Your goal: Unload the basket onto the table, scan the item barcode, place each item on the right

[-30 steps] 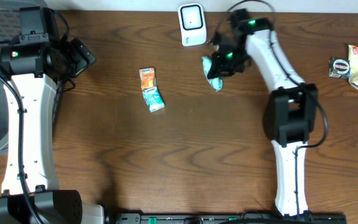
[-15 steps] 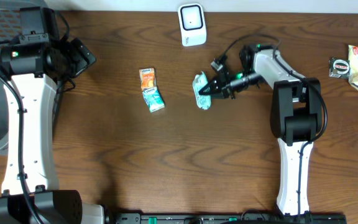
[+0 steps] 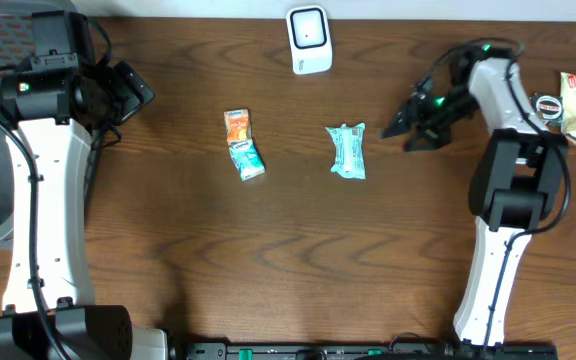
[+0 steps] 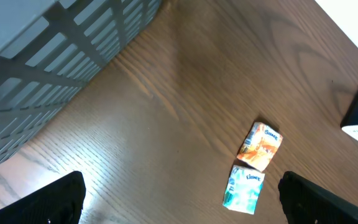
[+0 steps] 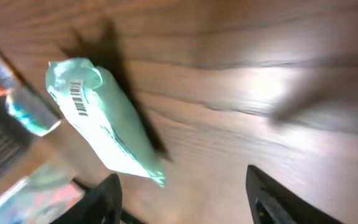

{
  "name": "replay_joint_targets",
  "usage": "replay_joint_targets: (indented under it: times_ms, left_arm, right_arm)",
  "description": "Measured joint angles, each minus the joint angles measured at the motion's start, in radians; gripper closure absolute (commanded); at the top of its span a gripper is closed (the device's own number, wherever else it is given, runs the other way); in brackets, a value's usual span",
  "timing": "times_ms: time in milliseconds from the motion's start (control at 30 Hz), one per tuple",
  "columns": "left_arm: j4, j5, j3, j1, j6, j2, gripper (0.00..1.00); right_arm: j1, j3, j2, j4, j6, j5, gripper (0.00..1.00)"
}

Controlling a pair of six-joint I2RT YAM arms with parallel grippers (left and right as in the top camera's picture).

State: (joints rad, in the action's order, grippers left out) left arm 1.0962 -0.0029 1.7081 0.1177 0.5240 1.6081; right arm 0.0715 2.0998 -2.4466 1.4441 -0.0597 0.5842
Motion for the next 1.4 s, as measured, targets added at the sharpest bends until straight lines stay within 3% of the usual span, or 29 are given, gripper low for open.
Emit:
replay_joint_targets:
  times_ms: [67, 200, 633, 800, 1167, 1400]
  left_arm:
    - [-0.001, 0.000, 0.000, 0.000, 0.000, 0.000, 0.02]
    - [0.000, 0.000, 0.000, 0.000, 0.000, 0.000, 0.02]
    - [0.000, 0.000, 0.000, 0.000, 0.000, 0.000, 0.02]
    - [0.000, 0.000, 0.000, 0.000, 0.000, 0.000, 0.02]
    - [0.000, 0.000, 0.000, 0.000, 0.000, 0.000, 0.02]
    - [0.000, 0.000, 0.000, 0.000, 0.000, 0.000, 0.02]
  right_arm:
    - [-0.008, 0.065, 0.000, 0.069, 0.020, -0.045, 0.78]
    - [-0.070, 0.100, 0.000, 0.121, 0.059, -0.095, 0.99]
    - [-0.433, 0.098, 0.000, 0.011, 0.091, -0.133, 0.99]
    - [-0.488, 0.038, 0.000, -0.047, -0.008, -0.278, 0.99]
    - [-0.402, -0.018, 0.000, -0.004, -0.220, -0.577, 0.95]
    - [-0.234, 0.110, -0.001, -0.042, -0.240, -0.636, 0.87]
